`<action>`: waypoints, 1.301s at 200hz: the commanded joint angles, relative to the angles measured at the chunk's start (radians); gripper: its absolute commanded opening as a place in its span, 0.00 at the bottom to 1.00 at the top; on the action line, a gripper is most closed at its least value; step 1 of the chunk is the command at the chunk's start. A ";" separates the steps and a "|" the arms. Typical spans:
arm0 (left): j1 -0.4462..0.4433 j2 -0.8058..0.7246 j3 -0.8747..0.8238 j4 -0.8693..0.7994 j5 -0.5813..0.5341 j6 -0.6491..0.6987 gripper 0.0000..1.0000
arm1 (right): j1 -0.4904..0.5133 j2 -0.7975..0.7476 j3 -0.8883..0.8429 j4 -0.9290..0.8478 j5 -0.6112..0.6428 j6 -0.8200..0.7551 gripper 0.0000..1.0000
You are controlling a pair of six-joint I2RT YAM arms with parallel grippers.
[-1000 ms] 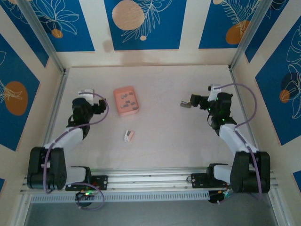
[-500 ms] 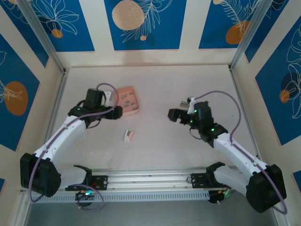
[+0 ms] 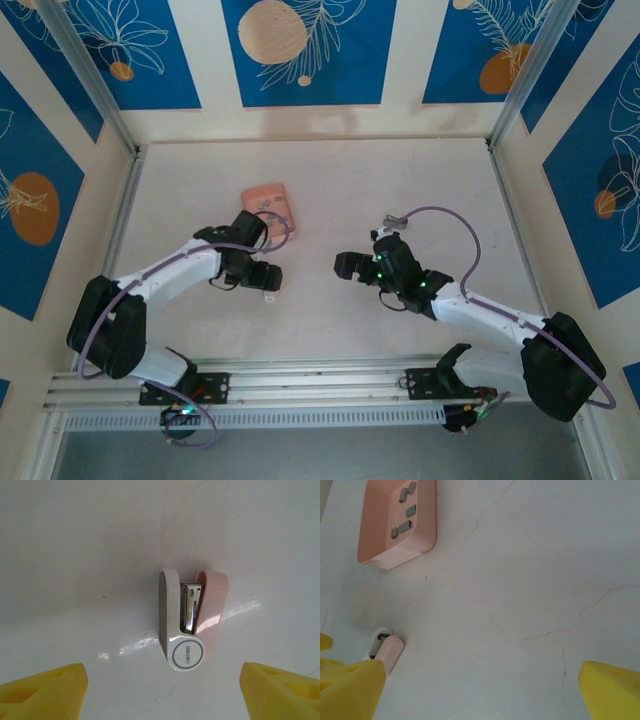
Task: Load the staples into the stapler
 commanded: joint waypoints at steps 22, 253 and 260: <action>-0.037 0.089 0.042 0.010 0.022 -0.030 0.79 | 0.005 0.013 0.027 0.010 -0.064 -0.001 0.99; -0.149 0.218 0.085 0.355 0.164 -0.266 0.38 | -0.026 -0.086 -0.060 0.005 -0.080 -0.003 0.99; -0.148 0.193 0.061 0.412 0.178 -0.312 0.38 | -0.029 -0.096 -0.078 0.033 -0.102 -0.012 0.98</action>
